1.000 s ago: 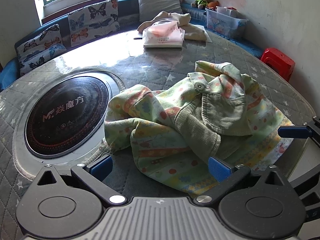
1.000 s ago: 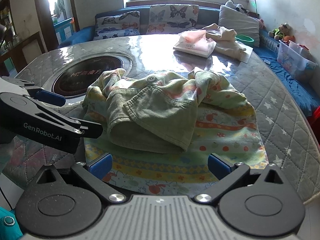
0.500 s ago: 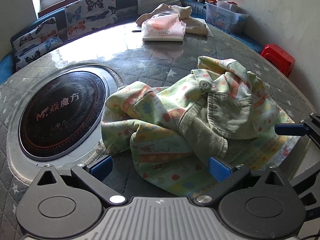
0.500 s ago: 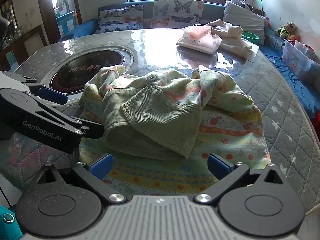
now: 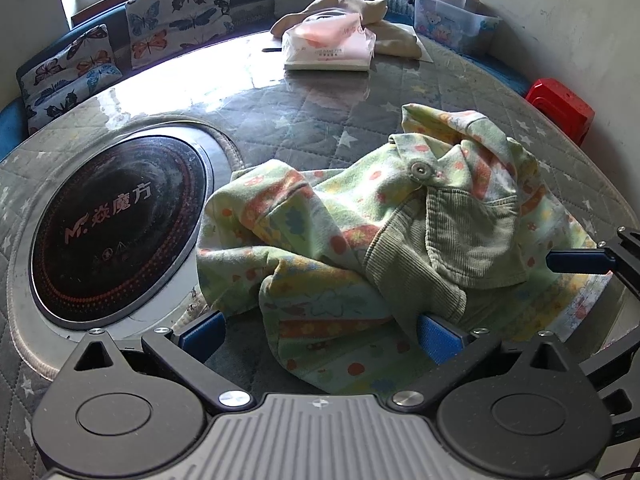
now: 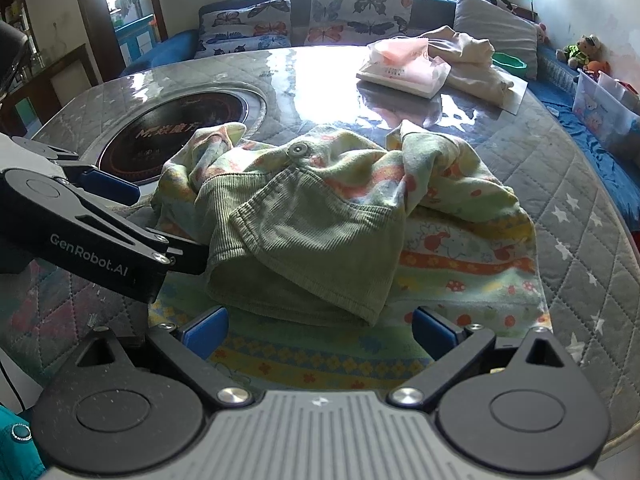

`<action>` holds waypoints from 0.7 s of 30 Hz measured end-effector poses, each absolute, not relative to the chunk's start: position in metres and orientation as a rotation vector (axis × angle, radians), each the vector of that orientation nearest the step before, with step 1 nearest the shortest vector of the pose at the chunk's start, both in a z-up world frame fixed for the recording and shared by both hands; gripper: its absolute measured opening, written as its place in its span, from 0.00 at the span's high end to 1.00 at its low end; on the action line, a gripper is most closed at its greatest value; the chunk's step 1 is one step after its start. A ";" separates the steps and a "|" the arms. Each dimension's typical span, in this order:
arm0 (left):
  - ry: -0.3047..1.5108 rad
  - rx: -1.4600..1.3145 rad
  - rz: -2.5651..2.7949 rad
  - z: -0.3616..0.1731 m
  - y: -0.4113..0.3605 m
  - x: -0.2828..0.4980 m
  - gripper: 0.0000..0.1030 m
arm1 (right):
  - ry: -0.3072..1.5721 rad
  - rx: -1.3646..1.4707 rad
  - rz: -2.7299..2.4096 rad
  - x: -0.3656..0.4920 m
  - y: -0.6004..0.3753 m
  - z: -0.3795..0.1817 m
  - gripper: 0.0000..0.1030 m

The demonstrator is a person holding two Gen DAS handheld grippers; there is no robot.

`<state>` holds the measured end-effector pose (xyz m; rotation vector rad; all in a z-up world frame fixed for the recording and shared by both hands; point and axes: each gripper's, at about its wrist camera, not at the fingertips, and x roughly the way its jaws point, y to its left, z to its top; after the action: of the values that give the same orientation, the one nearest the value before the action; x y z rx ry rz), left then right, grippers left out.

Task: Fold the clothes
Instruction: 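Move both grippers over the crumpled pastel garment toward its edge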

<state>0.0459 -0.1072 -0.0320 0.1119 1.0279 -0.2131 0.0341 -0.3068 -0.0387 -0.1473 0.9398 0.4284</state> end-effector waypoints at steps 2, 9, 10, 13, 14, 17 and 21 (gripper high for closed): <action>1.031 0.114 -0.214 -0.032 -0.108 0.047 0.00 | 0.943 -0.147 0.429 0.035 -0.307 -0.039 0.03; 1.040 0.125 -0.215 -0.033 -0.112 0.051 0.00 | 0.948 -0.146 0.421 0.040 -0.310 -0.040 0.03; 1.043 0.127 -0.215 -0.034 -0.112 0.052 0.00 | 0.949 -0.145 0.419 0.040 -0.310 -0.041 0.03; 1.050 0.126 -0.215 -0.035 -0.112 0.053 0.00 | 0.955 -0.147 0.417 0.042 -0.311 -0.042 0.03; 1.052 0.127 -0.215 -0.035 -0.112 0.054 0.00 | 0.957 -0.148 0.417 0.042 -0.311 -0.042 0.03; 1.055 0.127 -0.217 -0.036 -0.112 0.055 0.00 | 0.968 -0.152 0.416 0.044 -0.309 -0.044 0.03; 1.057 0.129 -0.219 -0.036 -0.113 0.055 0.00 | 0.977 -0.165 0.415 0.045 -0.307 -0.046 0.03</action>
<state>0.0554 -0.1127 -0.0356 0.1286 1.0567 -0.2190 0.0452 -0.3072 -0.0455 -0.1652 0.9772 0.4152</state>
